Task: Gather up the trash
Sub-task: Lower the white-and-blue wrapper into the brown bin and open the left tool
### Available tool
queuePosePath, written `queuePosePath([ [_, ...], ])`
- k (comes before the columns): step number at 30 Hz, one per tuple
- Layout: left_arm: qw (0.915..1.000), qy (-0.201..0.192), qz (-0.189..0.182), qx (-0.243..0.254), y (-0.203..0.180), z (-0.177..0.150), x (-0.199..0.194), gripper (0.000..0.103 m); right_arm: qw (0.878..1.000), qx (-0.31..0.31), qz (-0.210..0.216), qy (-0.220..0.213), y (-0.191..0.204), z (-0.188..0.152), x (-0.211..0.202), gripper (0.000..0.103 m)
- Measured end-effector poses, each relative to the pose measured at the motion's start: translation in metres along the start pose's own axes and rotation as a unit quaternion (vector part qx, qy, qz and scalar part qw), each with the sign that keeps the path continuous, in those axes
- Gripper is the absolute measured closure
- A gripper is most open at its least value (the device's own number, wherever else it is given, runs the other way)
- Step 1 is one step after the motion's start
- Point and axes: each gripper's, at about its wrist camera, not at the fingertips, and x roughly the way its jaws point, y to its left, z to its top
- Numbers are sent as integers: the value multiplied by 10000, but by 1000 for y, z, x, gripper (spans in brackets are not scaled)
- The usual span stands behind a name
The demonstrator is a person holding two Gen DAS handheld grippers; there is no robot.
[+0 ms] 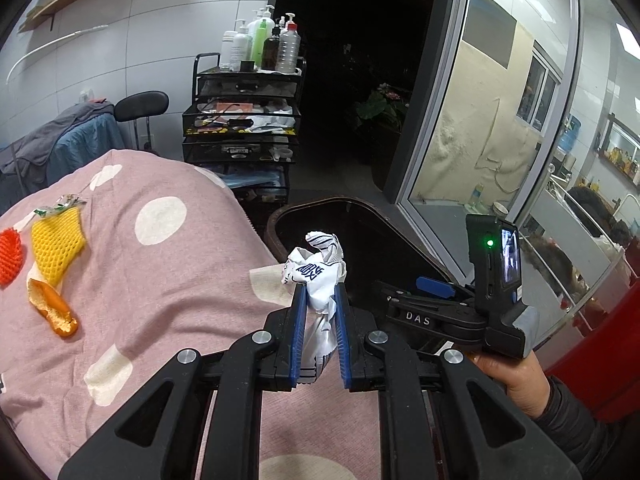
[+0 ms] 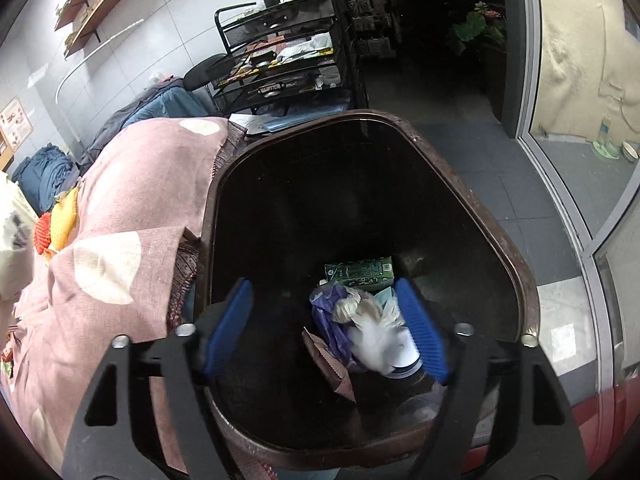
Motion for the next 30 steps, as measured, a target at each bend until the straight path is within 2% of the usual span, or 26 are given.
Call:
queuePosePath([
  [9,9997,41,-183,135,-16,16,15,88,9993,136,4,-357,-6,-4,-25,16],
  [19,9987,237,-404,191,-28,30,42,88,9952,311,-367,-855,-22,-3,-53,12],
  [30,9977,487,-305,353,-39,35,71,88,9925,538,-544,-954,-43,-1,-63,12],
])
